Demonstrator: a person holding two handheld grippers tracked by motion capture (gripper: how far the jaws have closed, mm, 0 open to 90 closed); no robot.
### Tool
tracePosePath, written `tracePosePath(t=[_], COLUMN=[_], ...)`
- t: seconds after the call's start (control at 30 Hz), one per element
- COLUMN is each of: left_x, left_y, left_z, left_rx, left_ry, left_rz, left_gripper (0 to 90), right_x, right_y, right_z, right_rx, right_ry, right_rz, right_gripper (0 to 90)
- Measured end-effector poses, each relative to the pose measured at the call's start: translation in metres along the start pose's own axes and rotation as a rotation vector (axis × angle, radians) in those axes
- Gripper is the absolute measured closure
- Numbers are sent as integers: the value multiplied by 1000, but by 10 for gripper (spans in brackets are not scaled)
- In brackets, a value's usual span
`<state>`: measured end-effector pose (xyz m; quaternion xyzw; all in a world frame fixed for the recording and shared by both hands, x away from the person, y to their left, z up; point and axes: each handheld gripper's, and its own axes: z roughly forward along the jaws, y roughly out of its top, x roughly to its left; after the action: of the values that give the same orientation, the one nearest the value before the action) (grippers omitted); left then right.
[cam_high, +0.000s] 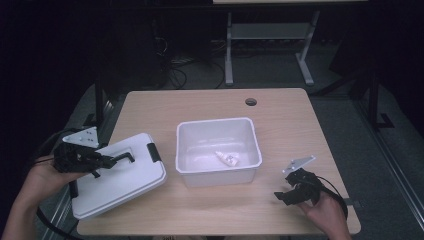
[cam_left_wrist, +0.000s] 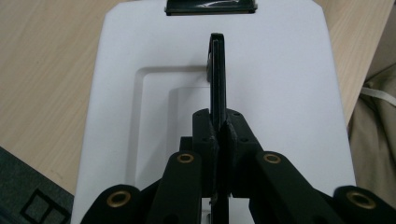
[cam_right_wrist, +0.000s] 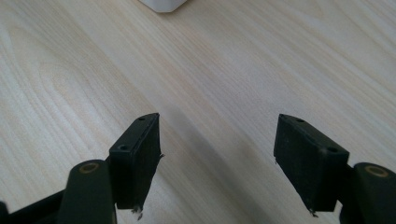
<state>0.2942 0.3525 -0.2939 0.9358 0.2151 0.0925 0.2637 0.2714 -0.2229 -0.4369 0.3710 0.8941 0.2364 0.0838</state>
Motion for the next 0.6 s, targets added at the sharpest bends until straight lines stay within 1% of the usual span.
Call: tracePosePath(t=[0.13, 0.23, 0.3, 0.37, 0.57, 0.6], left_x=[-1, -1, -2, -2, -3, -3], left_y=[10, 16, 20, 24, 33, 35], left_z=[-9, -15, -20, -24, -31, -31], left_rx=[-12, -23, -28, -33, -55, -53], left_ry=[1, -3, -1, -7, -7, -8], left_rz=[25, 28, 38, 41, 53, 58], left_gripper=[841, 841, 841, 841, 841, 841], right_x=[1, 1, 1, 1, 1, 1], right_y=[1, 1, 1, 1, 1, 1], right_z=[0, -1, -1, 0, -1, -1], right_rx=[-1, -7, -2, -1, -3, -1], right_ry=[-1, 2, 0, 2, 1, 2], right_rz=[-9, -3, -7, -8, -7, -7], right_gripper=[310, 309, 308, 306, 306, 306])
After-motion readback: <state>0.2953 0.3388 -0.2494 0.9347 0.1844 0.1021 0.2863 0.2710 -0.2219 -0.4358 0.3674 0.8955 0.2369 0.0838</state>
